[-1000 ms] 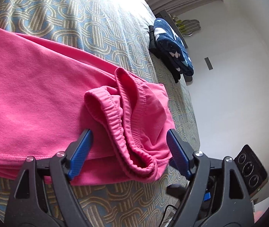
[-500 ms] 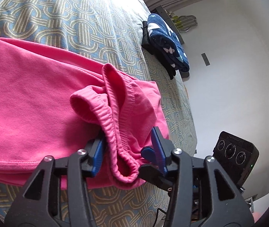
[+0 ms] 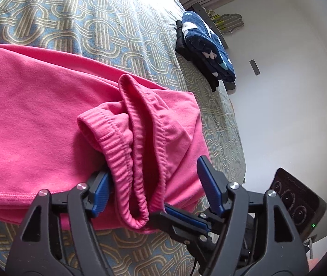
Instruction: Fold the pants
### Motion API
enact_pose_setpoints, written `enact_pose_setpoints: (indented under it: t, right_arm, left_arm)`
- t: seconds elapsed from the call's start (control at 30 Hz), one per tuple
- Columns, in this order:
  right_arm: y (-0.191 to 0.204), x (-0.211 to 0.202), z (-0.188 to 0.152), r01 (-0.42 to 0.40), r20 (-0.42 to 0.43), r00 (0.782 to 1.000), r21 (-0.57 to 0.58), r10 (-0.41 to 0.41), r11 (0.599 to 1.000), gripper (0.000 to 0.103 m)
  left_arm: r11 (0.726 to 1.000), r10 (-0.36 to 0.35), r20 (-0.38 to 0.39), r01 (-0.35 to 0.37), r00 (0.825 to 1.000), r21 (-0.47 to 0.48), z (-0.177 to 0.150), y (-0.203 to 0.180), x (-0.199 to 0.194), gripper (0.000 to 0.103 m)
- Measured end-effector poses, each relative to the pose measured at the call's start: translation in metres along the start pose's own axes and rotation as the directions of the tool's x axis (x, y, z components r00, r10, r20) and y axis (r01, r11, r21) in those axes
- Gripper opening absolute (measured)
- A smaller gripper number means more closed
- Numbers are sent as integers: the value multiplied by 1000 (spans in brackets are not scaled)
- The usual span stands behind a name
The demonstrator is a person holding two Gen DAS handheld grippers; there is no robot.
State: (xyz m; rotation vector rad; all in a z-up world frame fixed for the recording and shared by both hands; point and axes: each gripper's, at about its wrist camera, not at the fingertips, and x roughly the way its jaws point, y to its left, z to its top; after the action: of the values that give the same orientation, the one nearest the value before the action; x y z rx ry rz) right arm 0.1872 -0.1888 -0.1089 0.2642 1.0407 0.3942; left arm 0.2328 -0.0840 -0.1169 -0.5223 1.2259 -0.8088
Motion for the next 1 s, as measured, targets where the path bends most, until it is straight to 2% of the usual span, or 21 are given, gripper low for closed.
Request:
enact_pose_setpoints:
  t: [0.03, 0.13, 0.23, 0.27, 0.3, 0.33, 0.4, 0.57, 0.67, 0.77, 0.83, 0.93, 1.0]
  right_arm:
    - [4, -5, -2, -14, 18, 1000, -21, 14, 1000, 6]
    - [19, -10, -9, 18, 34, 999, -139, -14, 990, 6]
    - [17, -9, -17, -4, 19, 1000, -166, 8, 986, 10]
    - [14, -10, -18, -17, 13, 1000, -164, 19, 986, 13]
    - [11, -11, -20, -33, 7, 999, -157, 35, 987, 18]
    - [6, -12, -19, -53, -3, 999, -141, 53, 989, 19]
    - [-3, -17, -19, -83, -3, 997, -110, 83, 990, 28]
    - [-32, -55, -14, -19, 112, 993, -53, 25, 998, 45]
    - [-52, -79, -9, 4, 180, 984, 14, -6, 1000, 49]
    - [-72, -96, -5, -4, 226, 974, 89, -17, 996, 55]
    - [-83, -98, -3, -24, 231, 973, 137, -8, 990, 59]
    - [-89, -85, 5, -31, 192, 981, 164, -1, 986, 60]
    - [-87, -72, 4, -24, 154, 988, 154, 0, 988, 60]
  left_arm:
    - [1000, 5, -1, -5, 1000, 8, 0, -2, 2, 70]
    - [1000, 15, -8, -15, 1000, 16, 1, -5, 9, 70]
    - [999, 35, -9, -34, 999, 38, 0, -9, 14, 69]
    - [998, 45, -4, -45, 999, 53, 1, -11, 15, 52]
    - [995, 66, -2, -66, 998, 73, 1, -14, 17, 21]
    - [991, 95, -3, -95, 995, 93, 2, -16, 19, 12]
    - [987, 114, 23, -116, 993, 113, 1, -18, 16, 13]
    - [980, 79, 80, -92, 994, 174, 9, -42, -7, 12]
    - [954, 113, 118, -141, 987, 265, 23, -63, -28, 12]
    - [927, 156, 153, -198, 976, 319, 36, -68, -60, 13]
    - [904, 216, 181, -267, 959, 336, 40, -57, -83, 13]
    - [854, 366, 207, -415, 908, 313, 44, -20, -104, 13]
    - [852, 424, 170, -456, 889, 259, 46, 15, -110, 14]
